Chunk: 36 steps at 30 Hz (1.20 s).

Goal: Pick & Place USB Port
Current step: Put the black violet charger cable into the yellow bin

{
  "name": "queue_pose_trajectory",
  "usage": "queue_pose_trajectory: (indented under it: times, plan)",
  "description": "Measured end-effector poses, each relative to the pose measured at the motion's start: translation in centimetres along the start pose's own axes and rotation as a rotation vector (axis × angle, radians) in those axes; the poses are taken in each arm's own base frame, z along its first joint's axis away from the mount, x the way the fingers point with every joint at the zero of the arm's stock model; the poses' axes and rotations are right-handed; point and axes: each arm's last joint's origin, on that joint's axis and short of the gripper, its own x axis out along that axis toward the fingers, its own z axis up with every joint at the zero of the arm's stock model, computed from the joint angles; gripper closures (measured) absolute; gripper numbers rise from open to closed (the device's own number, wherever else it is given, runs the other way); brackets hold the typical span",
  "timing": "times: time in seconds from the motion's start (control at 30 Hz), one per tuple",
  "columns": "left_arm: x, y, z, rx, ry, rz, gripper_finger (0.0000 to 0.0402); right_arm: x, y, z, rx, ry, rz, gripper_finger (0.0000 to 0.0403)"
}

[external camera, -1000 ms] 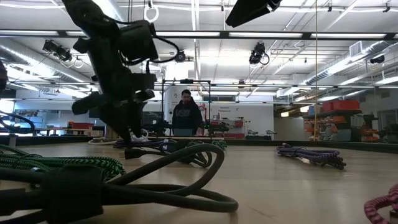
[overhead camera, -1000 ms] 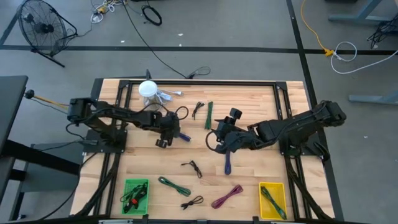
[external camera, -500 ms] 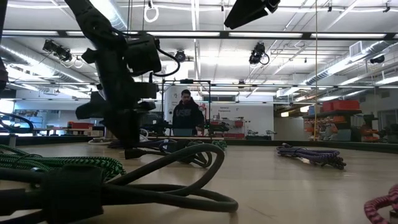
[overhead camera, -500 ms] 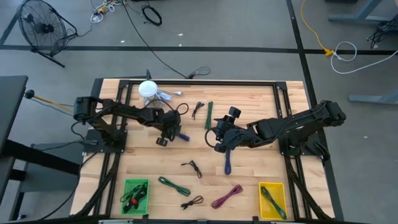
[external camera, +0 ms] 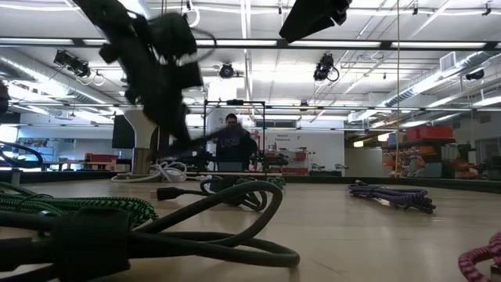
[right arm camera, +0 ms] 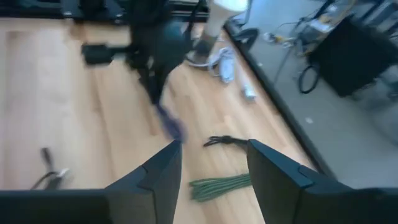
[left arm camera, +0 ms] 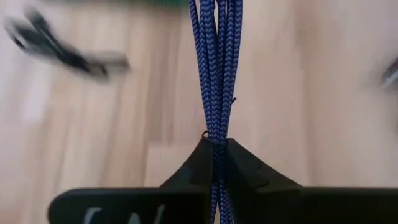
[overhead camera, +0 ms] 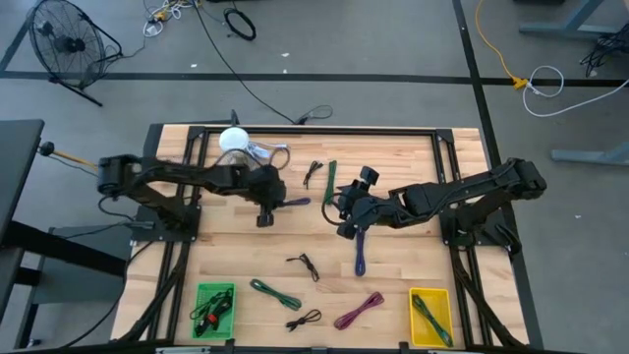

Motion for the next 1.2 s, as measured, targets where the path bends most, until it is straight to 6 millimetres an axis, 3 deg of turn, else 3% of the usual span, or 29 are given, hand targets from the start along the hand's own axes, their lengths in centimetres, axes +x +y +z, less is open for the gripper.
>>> queue_pose_trajectory:
  times: [0.17, 0.4, 0.67, 0.8, 1.2]
  plan:
    - [-4.9, -0.3, 2.0, -0.038, -0.309, -0.053, 0.0381, 0.0, 0.3, 0.0, 0.013, 0.017, 0.099, 0.0218]
    - [-9.3, -1.2, 1.5, -0.057, -0.715, -0.116, 0.0382, -0.1, 0.7, 1.2, 0.081, -0.082, 0.187, 0.0218]
    - [-9.7, -3.9, 0.4, -0.018, -1.027, -0.201, 0.0383, -0.7, 0.9, 3.6, 0.18, -0.305, 0.267, 0.0218]
    - [-9.6, -5.5, 0.2, -0.023, -1.072, -0.178, 0.0383, -0.5, 1.3, 4.3, 0.184, -0.388, 0.276, 0.0218]
    - [-8.2, -7.9, 1.8, 0.0, -1.131, -0.132, 0.0383, 2.8, 4.2, 5.0, 0.169, -0.557, 0.351, 0.0218]
